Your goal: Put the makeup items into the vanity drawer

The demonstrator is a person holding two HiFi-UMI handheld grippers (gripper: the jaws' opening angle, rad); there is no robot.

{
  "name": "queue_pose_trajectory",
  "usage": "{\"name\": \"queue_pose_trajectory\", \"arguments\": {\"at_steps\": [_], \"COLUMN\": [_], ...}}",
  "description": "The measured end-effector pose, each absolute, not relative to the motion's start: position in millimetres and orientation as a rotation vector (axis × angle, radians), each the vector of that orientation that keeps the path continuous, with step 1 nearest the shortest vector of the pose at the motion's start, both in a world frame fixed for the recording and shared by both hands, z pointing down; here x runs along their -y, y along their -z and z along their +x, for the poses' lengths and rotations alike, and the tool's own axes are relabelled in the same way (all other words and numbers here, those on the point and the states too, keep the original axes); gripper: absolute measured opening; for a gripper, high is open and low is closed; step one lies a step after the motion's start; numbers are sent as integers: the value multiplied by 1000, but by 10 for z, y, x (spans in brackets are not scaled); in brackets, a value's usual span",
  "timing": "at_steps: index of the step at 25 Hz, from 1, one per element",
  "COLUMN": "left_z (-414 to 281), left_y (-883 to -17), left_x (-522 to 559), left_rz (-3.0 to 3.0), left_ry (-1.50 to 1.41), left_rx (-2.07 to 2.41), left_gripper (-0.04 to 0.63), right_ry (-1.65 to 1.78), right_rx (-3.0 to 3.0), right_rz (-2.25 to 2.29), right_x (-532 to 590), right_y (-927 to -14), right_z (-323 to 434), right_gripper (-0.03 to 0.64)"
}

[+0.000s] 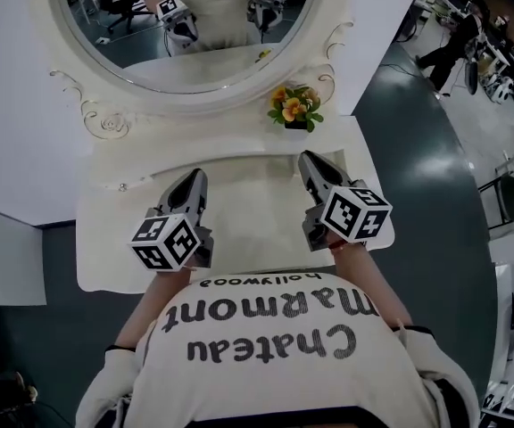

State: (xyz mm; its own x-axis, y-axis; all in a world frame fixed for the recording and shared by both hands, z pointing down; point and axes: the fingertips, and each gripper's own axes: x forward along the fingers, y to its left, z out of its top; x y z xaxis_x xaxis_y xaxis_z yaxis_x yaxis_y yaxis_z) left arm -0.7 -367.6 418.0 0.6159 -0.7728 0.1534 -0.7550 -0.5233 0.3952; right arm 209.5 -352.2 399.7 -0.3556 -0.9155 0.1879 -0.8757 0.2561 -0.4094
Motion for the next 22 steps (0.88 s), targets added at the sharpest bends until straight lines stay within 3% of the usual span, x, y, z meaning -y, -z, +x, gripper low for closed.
{"name": "queue_pose_trajectory", "arguments": {"at_steps": [22], "left_z": [-13], "left_y": [-4267], "left_x": [2680], "left_rz": [2338], "left_ry": [60], "left_rx": [1298], "left_gripper": [9], "right_ry": [747], "right_rx": [-2570], "right_rz": [-1687], "right_x": [2682], "right_y": [-4183], "right_z": [2077], "right_gripper": [41]}}
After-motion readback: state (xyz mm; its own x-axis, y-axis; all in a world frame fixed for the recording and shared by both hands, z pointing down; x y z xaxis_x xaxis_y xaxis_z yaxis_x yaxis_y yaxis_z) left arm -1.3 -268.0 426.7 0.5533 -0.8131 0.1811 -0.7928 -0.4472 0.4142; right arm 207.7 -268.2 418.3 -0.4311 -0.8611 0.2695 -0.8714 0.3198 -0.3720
